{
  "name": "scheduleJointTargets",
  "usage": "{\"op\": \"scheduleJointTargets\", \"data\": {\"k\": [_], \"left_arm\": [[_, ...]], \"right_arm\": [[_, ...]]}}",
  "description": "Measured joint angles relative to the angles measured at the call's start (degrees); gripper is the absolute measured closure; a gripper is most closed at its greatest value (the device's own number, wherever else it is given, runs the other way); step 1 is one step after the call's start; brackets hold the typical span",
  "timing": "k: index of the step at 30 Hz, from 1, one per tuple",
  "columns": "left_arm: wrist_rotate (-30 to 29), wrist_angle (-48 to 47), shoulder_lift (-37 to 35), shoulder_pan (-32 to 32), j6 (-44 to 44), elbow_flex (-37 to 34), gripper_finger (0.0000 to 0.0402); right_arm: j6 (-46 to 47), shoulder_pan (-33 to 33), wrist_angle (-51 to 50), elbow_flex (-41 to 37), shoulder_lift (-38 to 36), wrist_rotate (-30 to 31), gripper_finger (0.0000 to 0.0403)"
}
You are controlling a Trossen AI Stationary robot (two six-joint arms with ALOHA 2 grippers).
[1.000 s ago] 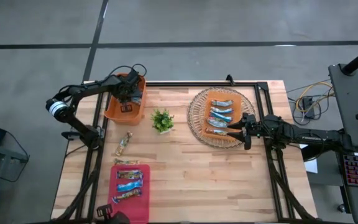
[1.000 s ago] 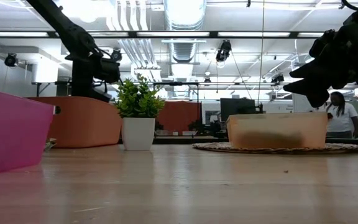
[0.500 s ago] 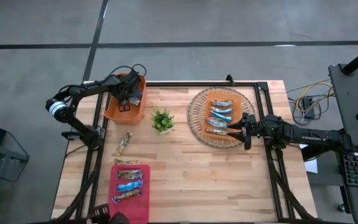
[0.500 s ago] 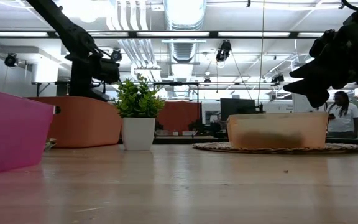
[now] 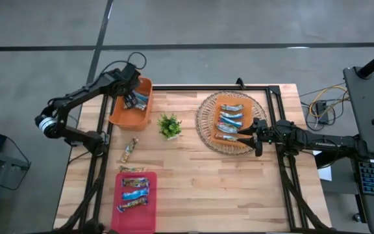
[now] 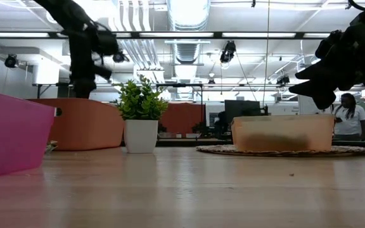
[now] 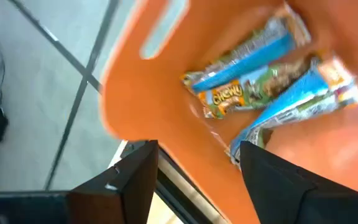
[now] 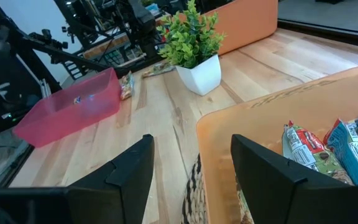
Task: Pick and place Granola Bars by type
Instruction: Put the top yellow granola bar into the left orange bin
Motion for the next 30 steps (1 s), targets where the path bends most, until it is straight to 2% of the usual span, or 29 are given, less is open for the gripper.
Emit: {"op": "scheduleJointTargets", "data": {"k": [6,9,18,23,30], "left_arm": [[0.01,-5.8,-6.31,-1.53,-14.15,2.76,0.0175],[2.08,-10.71,-9.5,-3.23,-23.07,3.74,0.0166],[4.47,-26.89,-14.61,-12.46,-45.84,6.61,0.0158],[6.33,-34.25,-15.1,-20.6,-59.68,8.66,0.0158],[8.91,-37.72,-11.2,-37.56,-78.72,8.79,0.0158]], "right_arm": [[0.02,0.0,-0.02,0.0,0.0,0.02,0.0199],[0.0,0.0,-0.01,0.0,0.0,0.01,0.0199],[0.0,0.0,0.0,0.0,0.0,0.02,0.0199],[0.0,0.0,0.0,0.0,-0.02,0.0,0.0199],[0.0,0.0,-0.01,0.0,0.0,0.01,0.0199]]}}
